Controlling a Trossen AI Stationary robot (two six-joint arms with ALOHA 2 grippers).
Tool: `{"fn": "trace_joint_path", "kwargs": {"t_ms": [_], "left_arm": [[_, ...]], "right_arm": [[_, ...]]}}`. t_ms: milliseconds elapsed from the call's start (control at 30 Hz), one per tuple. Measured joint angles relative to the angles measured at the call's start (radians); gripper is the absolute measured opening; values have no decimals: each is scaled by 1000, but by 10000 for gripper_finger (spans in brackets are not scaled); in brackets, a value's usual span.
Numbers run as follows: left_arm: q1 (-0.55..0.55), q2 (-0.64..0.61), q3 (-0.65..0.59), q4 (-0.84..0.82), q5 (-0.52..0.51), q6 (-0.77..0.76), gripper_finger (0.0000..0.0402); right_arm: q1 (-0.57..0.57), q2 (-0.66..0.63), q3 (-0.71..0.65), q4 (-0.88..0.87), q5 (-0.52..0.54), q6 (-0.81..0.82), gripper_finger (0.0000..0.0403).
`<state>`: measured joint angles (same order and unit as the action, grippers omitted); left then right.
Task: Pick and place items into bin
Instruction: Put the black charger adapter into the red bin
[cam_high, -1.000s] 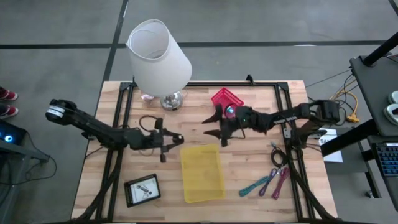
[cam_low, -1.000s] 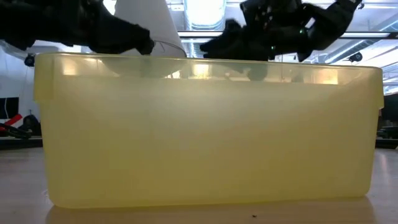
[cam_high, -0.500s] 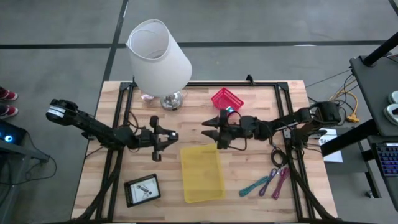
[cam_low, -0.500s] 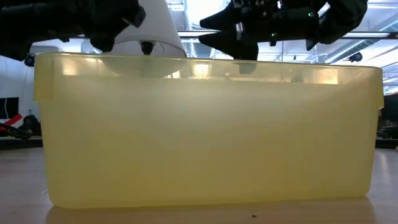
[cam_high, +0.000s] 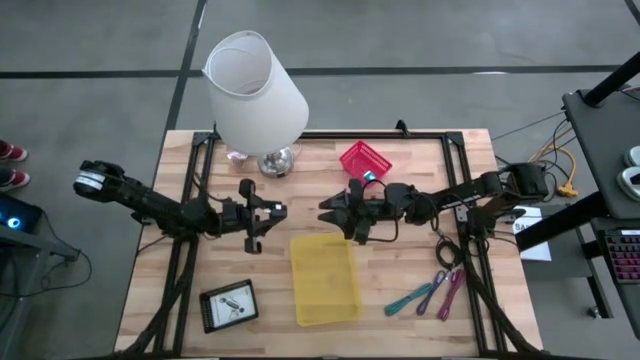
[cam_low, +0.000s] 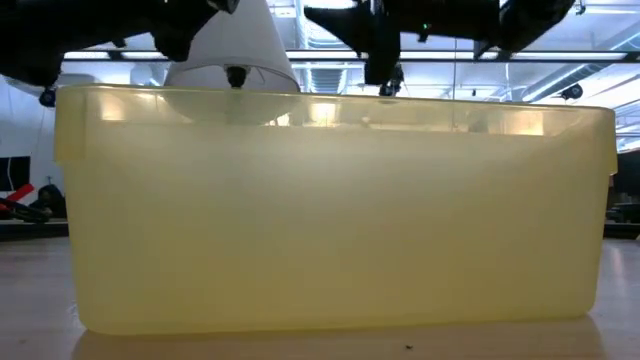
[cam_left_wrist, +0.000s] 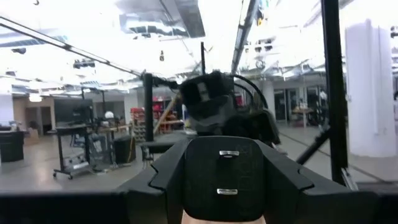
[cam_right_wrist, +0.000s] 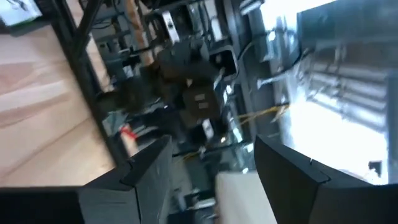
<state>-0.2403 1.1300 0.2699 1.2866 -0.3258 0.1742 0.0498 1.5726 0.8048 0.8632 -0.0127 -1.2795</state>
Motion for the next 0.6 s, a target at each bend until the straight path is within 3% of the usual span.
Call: {"fn": "trace_joint_path", "kwargs": {"t_ms": [167,367,600], "left_arm": [[17,5,33,-5,8,22,133],[25,18,61,-11,48,44,133],[39,67,155,-6,60,50,133]], "right_arm": [[4,0,39,0,-31,-94,222],[5,0,80,-10,-40,-144,270],[5,0,181,-213,-42,-168,303]]}}
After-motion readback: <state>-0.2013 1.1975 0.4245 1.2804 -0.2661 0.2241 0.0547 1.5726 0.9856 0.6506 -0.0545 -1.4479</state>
